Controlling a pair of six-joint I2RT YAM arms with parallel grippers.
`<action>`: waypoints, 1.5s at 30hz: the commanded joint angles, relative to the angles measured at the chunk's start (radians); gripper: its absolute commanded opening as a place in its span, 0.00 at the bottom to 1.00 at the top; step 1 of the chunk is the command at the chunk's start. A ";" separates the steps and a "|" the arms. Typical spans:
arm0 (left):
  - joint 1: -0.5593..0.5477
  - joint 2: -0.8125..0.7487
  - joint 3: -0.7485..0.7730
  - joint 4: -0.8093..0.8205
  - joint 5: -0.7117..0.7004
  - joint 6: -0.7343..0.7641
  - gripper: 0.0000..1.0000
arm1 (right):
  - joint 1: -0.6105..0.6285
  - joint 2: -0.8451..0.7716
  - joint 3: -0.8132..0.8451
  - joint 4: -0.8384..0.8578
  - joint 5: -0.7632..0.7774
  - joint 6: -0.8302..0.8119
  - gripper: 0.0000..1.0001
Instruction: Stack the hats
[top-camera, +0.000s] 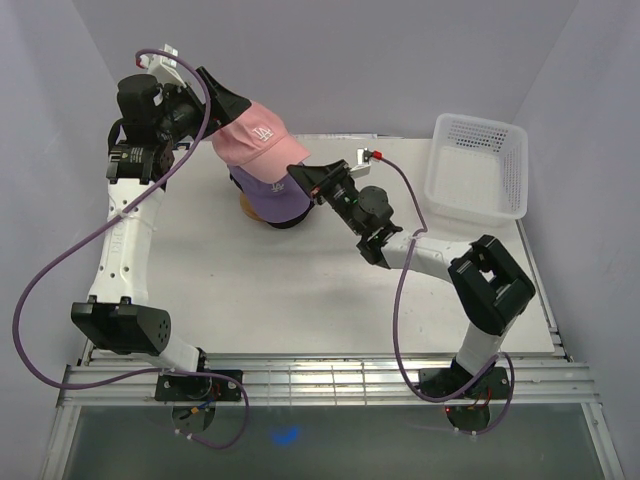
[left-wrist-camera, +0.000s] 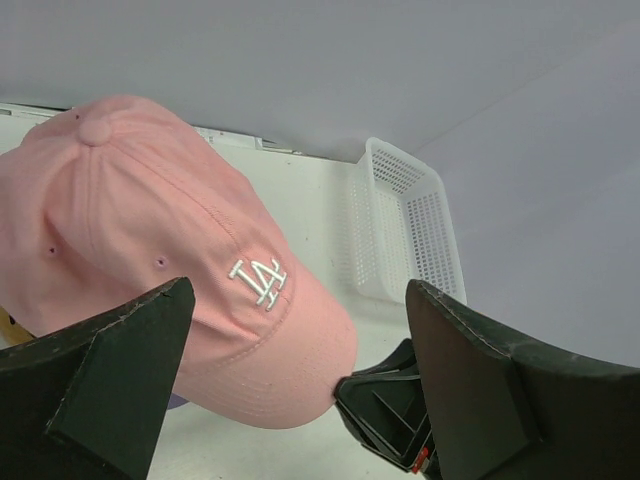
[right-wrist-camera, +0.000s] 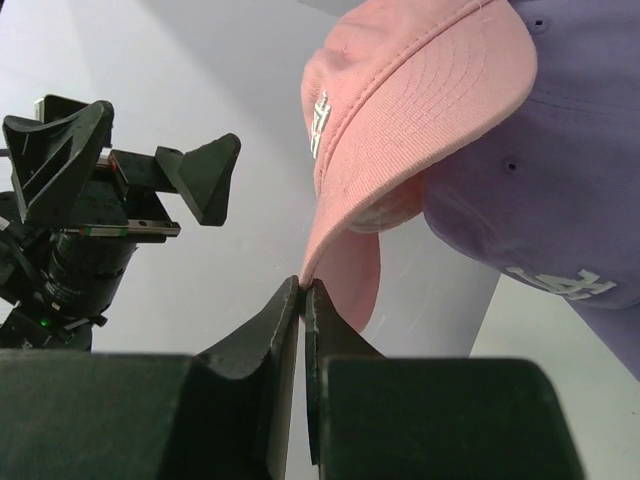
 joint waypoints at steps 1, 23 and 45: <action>-0.005 -0.013 -0.004 -0.002 -0.001 0.015 0.97 | -0.020 -0.081 -0.048 0.147 0.059 0.018 0.08; -0.023 0.123 0.021 -0.008 -0.037 0.052 0.97 | -0.063 -0.056 -0.260 0.121 0.041 0.111 0.08; -0.023 0.206 0.075 -0.049 -0.097 0.088 0.97 | -0.100 0.180 -0.082 -0.156 -0.051 0.205 0.08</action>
